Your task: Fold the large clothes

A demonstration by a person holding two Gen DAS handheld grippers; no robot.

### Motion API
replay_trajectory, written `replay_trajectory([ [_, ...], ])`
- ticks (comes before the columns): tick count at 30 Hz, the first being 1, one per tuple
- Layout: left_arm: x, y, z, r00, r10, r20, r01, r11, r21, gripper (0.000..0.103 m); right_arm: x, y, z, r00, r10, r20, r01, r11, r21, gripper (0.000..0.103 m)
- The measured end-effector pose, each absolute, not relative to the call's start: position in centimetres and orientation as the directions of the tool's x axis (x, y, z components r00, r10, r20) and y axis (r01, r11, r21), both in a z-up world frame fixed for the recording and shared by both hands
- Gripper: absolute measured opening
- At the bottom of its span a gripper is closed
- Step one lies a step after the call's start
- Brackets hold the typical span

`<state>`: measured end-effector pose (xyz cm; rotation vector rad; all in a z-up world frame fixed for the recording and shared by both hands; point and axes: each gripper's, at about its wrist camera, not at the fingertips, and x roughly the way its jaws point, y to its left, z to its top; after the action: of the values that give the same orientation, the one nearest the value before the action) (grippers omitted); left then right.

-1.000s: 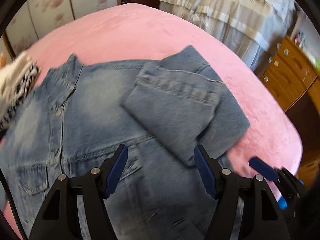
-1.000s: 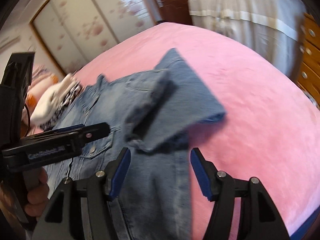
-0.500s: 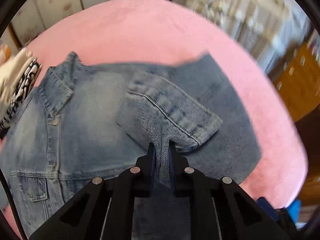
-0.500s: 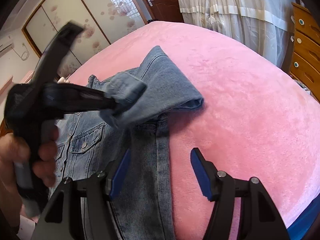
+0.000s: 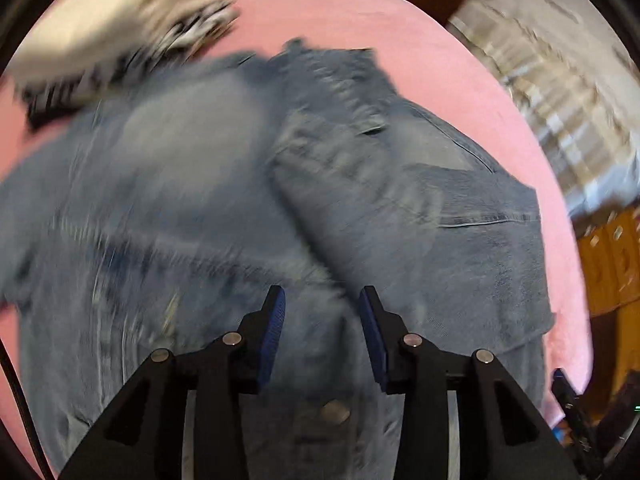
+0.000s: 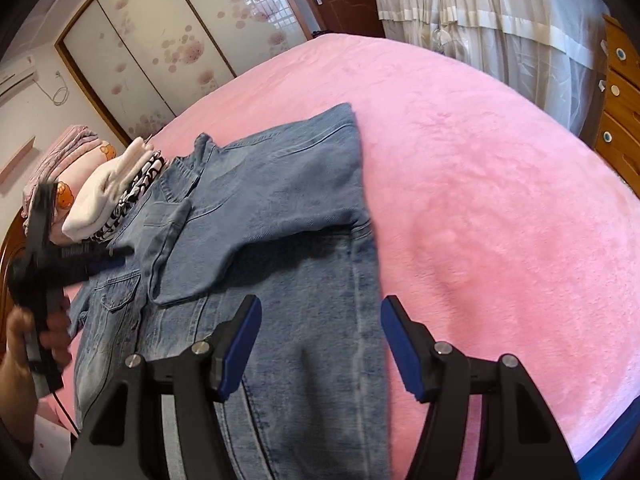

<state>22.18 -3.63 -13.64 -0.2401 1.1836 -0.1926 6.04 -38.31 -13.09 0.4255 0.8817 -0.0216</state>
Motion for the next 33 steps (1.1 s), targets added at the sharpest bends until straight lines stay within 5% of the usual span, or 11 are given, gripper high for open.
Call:
replay_trajectory([
  [2, 21.5, -1.6, -13.9, 0.374, -0.308, -0.875, -0.021, 0.940, -0.340, 0.053, 6.2, -37.9, -13.1, 0.636, 0.155, -0.756, 0.185, 0.920, 0.345, 0.062],
  [6, 22.0, -0.6, -13.4, 0.386, -0.320, -0.865, -0.031, 0.933, -0.359, 0.055, 6.5, -36.9, -13.1, 0.628, 0.150, -0.763, 0.171, 0.931, 0.324, 0.062],
  [16, 25.2, -11.4, -10.9, 0.472, -0.132, -0.872, 0.141, 0.987, -0.073, 0.072, 7.0, -35.5, -13.4, 0.618, 0.165, -0.769, 0.161, 0.930, 0.329, 0.062],
  [26, 27.8, -18.8, -17.1, 0.425, 0.256, -0.869, 0.199, 0.910, 0.365, 0.080, 6.4, -35.9, -13.8, 0.604, 0.150, -0.783, 0.179, 0.932, 0.317, 0.062],
  [28, 27.9, -18.3, -16.5, 0.438, 0.245, -0.865, 0.187, 0.916, 0.354, 0.055, 6.3, -36.2, -13.8, 0.604, 0.154, -0.782, 0.187, 0.926, 0.327, 0.062],
  [30, 28.0, -16.6, -15.2, 0.425, 0.164, -0.890, 0.174, 0.950, 0.258, 0.014, 6.2, -36.3, -13.7, 0.607, 0.156, -0.780, 0.190, 0.924, 0.333, 0.062],
  [33, 27.4, -12.9, -13.1, 0.455, 0.106, -0.884, 0.096, 0.981, 0.167, 0.013, 6.1, -36.1, -13.6, 0.608, 0.158, -0.778, 0.186, 0.925, 0.333, 0.062],
])
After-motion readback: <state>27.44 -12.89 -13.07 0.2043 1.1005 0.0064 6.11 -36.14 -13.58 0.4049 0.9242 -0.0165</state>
